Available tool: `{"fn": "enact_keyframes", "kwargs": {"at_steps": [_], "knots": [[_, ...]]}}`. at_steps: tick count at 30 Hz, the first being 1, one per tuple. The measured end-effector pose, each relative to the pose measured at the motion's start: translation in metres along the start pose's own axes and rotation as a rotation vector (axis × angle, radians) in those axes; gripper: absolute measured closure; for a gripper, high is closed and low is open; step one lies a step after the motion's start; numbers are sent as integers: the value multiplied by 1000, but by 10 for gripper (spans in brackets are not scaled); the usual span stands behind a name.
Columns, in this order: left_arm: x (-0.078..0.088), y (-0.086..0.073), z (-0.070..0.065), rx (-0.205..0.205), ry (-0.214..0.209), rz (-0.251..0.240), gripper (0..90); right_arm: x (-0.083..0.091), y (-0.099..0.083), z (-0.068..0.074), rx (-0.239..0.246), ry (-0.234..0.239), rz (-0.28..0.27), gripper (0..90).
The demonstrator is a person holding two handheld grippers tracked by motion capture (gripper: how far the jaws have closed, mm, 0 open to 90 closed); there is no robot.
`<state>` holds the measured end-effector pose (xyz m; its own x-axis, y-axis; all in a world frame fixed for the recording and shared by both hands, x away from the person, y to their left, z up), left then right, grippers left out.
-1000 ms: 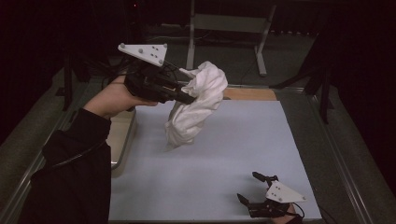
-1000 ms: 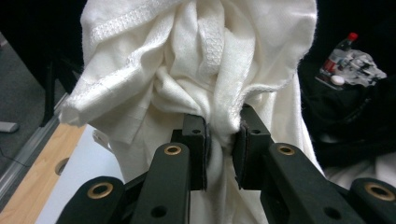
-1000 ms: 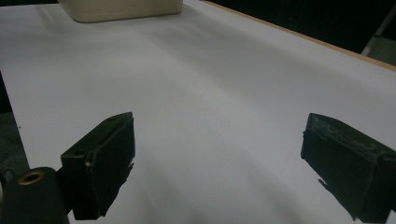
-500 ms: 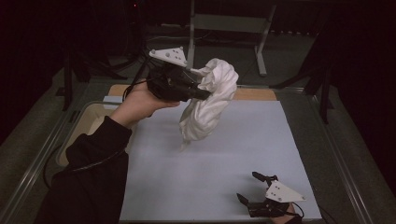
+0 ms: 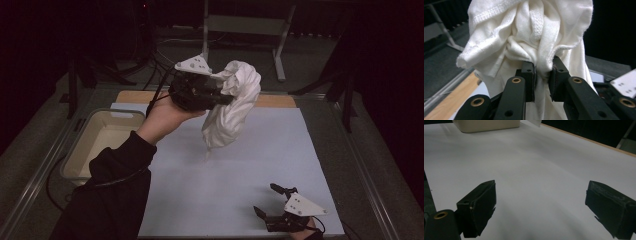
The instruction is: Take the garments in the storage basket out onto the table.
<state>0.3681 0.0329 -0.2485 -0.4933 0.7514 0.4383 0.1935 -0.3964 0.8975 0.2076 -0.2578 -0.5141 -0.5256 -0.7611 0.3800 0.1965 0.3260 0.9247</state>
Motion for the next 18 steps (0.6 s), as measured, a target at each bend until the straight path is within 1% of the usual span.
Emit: {"fn": "enact_keyframes", "kwargs": {"at_steps": [1,2,3,5,9,10,12,15,17,18], "knots": [[0,0,0,0,0,0,780,0,0,0,0,0,0,102],[-3,-2,0,8,14,-3,780,0,0,0,0,-1,2,102],[-4,-3,0,14,14,-3,780,-1,0,0,0,4,0,102],[-8,-5,-2,6,32,-2,780,-1,0,0,2,4,1,102],[-18,-13,-4,11,52,13,780,0,0,0,-3,-2,-2,102],[-20,-15,-4,13,54,20,780,0,0,0,0,-3,-2,102],[-24,-21,-5,14,59,18,780,0,0,0,0,-3,-1,102],[-29,-27,-5,27,71,10,780,0,0,0,-2,-2,-2,102],[-32,-30,-6,21,76,14,780,0,0,0,-2,-1,-1,102],[-34,-32,-6,25,79,17,780,1,0,0,-1,-3,-1,102]]}}
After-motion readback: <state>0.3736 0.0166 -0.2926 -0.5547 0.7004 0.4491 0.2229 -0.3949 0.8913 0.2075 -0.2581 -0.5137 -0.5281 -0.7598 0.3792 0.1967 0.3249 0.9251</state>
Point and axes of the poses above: each handheld gripper's, and its own axes: x roughly backward along the jaws, y roughly out of its top, z roughly to its left, the point moved 2 cm from there along -x, roughly forward along the jaws, and after that the axes turned 8 degrees about y, right-handed, at the moved point
